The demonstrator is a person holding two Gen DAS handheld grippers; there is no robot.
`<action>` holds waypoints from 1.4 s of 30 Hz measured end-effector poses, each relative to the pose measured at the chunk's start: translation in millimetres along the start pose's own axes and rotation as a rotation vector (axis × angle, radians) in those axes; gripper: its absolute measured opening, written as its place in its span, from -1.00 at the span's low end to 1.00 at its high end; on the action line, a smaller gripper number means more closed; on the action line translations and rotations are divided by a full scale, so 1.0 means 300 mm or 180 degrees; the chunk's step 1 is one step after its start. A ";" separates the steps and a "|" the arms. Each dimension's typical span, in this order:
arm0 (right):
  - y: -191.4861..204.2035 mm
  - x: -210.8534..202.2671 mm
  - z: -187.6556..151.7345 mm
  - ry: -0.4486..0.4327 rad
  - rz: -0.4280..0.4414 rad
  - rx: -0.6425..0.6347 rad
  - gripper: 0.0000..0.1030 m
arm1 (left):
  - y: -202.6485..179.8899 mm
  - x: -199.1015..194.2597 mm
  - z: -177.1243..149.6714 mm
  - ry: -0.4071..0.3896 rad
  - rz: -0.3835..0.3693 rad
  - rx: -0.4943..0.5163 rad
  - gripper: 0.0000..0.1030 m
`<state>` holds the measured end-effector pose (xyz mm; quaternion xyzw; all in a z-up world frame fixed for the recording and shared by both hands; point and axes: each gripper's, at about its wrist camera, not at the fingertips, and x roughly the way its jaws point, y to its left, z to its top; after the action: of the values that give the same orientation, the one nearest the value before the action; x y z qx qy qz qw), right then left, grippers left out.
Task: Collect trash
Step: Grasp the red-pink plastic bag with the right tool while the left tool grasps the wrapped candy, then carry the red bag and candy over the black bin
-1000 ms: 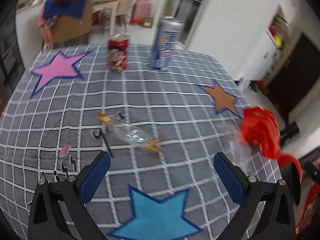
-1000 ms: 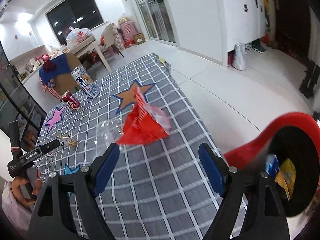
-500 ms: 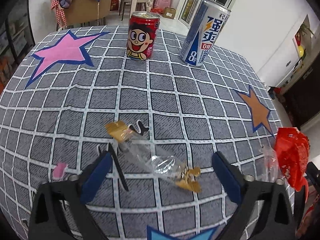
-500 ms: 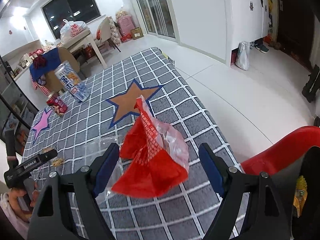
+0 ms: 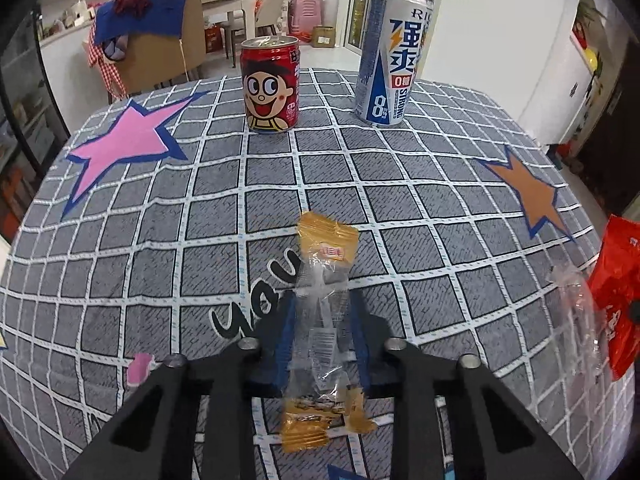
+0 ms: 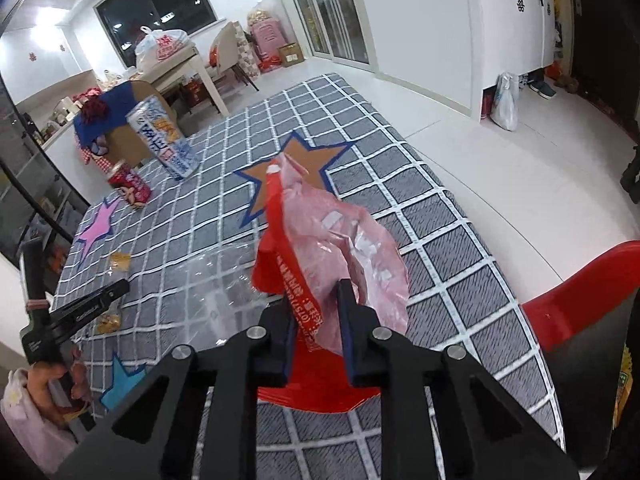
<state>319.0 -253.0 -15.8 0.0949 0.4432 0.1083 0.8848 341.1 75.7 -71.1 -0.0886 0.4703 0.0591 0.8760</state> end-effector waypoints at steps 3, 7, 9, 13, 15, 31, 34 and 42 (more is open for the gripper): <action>0.008 -0.048 -0.014 -0.0046 0.0043 -0.0034 -0.63 | 0.011 -0.027 -0.017 -0.0036 -0.0102 0.0013 1.00; 0.014 -0.120 -0.035 -0.0110 0.0113 -0.0019 -0.63 | 0.015 -0.082 -0.050 -0.0130 -0.0199 0.0080 1.00; 0.017 -0.150 -0.047 -0.0133 0.0138 -0.0008 -0.63 | 0.018 -0.114 -0.070 -0.0158 -0.0255 0.0100 1.00; 0.014 -0.208 -0.082 -0.0159 0.0197 0.0034 -0.63 | 0.017 -0.164 -0.111 -0.0186 -0.0319 0.0144 1.00; 0.013 -0.239 -0.099 -0.0181 0.0207 0.0042 -0.63 | 0.009 -0.199 -0.133 -0.0213 -0.0351 0.0191 1.00; -0.047 -0.432 -0.276 -0.0281 0.0279 0.0237 -0.63 | -0.155 -0.433 -0.336 -0.0343 -0.0659 0.0670 1.00; -0.079 -0.468 -0.306 -0.0320 0.0256 0.0296 -0.63 | -0.191 -0.464 -0.372 -0.0343 -0.0715 0.0753 1.00; -0.199 -0.570 -0.376 -0.0472 0.0168 0.0523 -0.63 | -0.344 -0.550 -0.441 -0.0378 -0.0918 0.1039 1.00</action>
<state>134.8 -349.3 32.4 0.1866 0.3813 0.0875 0.9012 162.0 -56.3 5.1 -0.0083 0.4037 -0.1385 0.9043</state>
